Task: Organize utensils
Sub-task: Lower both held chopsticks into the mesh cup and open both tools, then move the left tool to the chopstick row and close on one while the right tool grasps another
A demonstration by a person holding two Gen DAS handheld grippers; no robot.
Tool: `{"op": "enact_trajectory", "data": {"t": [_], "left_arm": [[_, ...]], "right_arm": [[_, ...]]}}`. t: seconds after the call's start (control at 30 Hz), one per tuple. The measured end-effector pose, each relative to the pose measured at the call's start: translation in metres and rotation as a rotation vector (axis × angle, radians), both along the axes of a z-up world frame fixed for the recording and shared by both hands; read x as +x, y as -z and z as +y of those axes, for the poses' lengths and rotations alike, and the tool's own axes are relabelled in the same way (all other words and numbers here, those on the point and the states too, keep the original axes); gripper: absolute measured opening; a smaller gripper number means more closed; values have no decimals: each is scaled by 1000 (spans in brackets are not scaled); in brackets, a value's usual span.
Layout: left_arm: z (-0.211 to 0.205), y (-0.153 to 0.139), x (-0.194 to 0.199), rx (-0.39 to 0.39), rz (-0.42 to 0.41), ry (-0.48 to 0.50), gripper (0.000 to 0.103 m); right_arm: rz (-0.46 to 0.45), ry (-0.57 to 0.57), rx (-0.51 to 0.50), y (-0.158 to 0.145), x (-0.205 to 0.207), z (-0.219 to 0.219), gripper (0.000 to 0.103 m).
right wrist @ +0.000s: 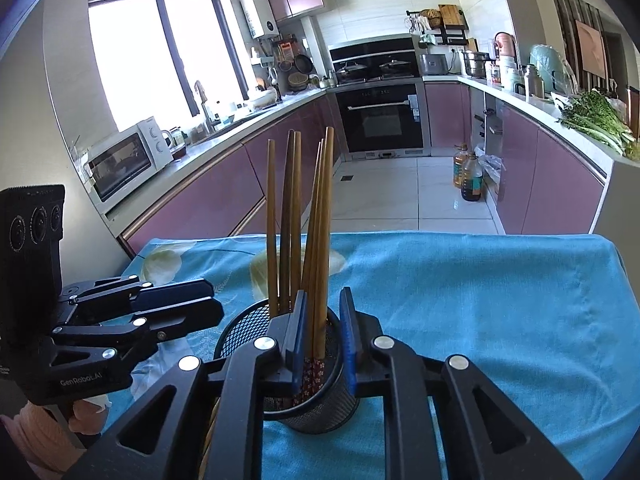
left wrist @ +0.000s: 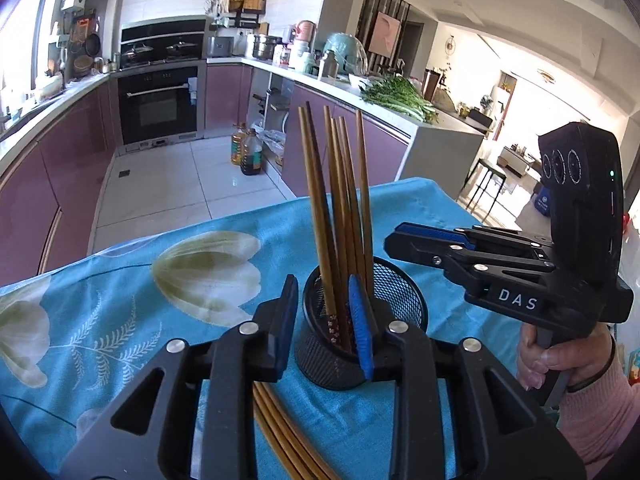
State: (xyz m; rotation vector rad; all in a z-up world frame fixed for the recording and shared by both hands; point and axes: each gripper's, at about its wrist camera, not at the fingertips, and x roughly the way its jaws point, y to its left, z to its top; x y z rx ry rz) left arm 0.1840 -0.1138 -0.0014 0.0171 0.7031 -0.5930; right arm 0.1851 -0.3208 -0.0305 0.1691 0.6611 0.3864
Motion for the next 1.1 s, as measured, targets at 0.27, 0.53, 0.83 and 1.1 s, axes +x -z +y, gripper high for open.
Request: {"op": "enact_trajectory", "data": {"t": [0.27, 0.53, 0.83, 1.1], "left_arm": [[38, -9, -40, -6, -108, -85, 45], [73, 18, -70, 33, -82, -179, 54], [87, 75, -77, 66, 56, -208, 54], [89, 98, -78, 82, 114, -213, 54]], "right_arm": [[-95, -80, 41, -15, -45, 5, 31], [-42, -177, 37, 11, -70, 30, 35], [126, -226, 20, 65, -69, 69, 35], [185, -209, -36, 84, -66, 88, 33]]}}
